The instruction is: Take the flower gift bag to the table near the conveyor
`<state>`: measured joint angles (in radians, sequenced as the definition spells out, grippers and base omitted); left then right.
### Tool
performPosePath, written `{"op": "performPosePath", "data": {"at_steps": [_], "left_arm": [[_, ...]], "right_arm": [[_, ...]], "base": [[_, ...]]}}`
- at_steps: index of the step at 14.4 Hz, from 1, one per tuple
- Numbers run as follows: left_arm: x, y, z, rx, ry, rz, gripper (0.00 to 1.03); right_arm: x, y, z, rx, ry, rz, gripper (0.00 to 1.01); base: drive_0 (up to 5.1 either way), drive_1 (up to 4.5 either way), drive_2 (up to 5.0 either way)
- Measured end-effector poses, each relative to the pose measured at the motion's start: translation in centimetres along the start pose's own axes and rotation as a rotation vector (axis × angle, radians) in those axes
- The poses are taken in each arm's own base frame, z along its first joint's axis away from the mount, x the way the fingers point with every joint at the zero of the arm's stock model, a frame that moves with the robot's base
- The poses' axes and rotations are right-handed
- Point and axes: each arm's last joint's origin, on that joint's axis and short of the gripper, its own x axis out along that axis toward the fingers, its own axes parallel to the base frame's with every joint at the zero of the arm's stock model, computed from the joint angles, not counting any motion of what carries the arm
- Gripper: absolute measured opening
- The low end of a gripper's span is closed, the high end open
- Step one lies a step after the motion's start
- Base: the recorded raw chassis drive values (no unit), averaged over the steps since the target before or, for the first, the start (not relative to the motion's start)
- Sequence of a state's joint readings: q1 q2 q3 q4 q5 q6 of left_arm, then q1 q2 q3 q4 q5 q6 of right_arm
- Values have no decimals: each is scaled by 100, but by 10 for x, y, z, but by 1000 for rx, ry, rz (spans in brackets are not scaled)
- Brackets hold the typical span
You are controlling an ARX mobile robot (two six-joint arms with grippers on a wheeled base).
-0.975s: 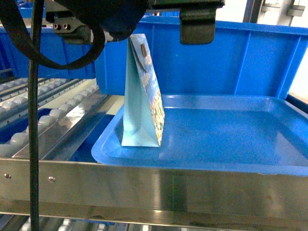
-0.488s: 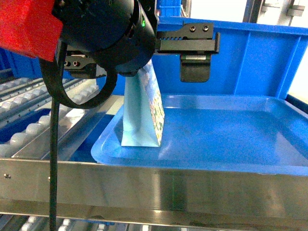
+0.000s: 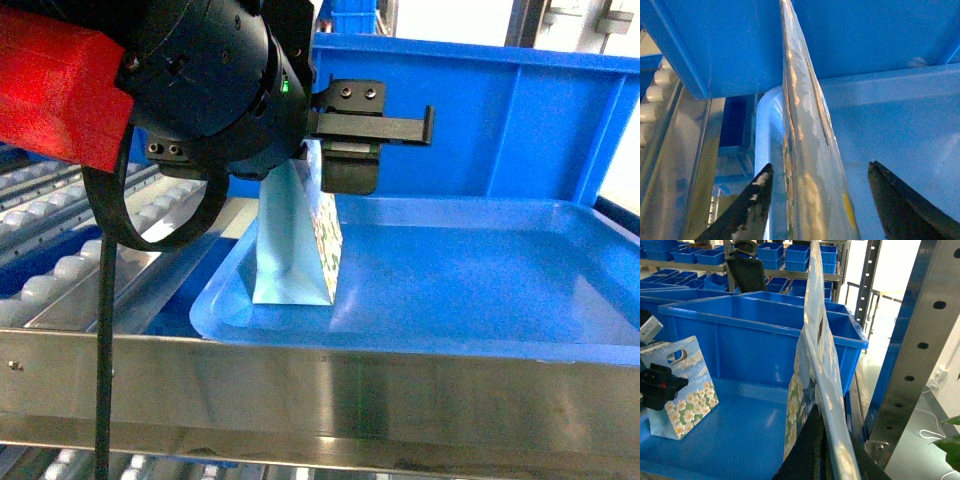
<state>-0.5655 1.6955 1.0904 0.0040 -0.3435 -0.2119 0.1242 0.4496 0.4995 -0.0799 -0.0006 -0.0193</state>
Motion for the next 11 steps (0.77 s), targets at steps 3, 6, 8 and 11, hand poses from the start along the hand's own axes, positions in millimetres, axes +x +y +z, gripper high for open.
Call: {"op": "performPosePath", "data": {"at_steps": [3,6,8,11], "left_arm": [[0,0,0,25,-14,7,25],[0,2,-3,46,-27,20,2],[-3,6,-5,65,-51,29,2],[-22,18,2,82,-120,36,2]], "right_arm": [[0,0,0,0,0,0,2],[0,0,0,0,0,0,2],[0,0,0,0,0,0,2],[0,0,0,0,0,0,2]], "base": [[0,0,0],[0,0,0],[0,0,0],[0,0,0]]}}
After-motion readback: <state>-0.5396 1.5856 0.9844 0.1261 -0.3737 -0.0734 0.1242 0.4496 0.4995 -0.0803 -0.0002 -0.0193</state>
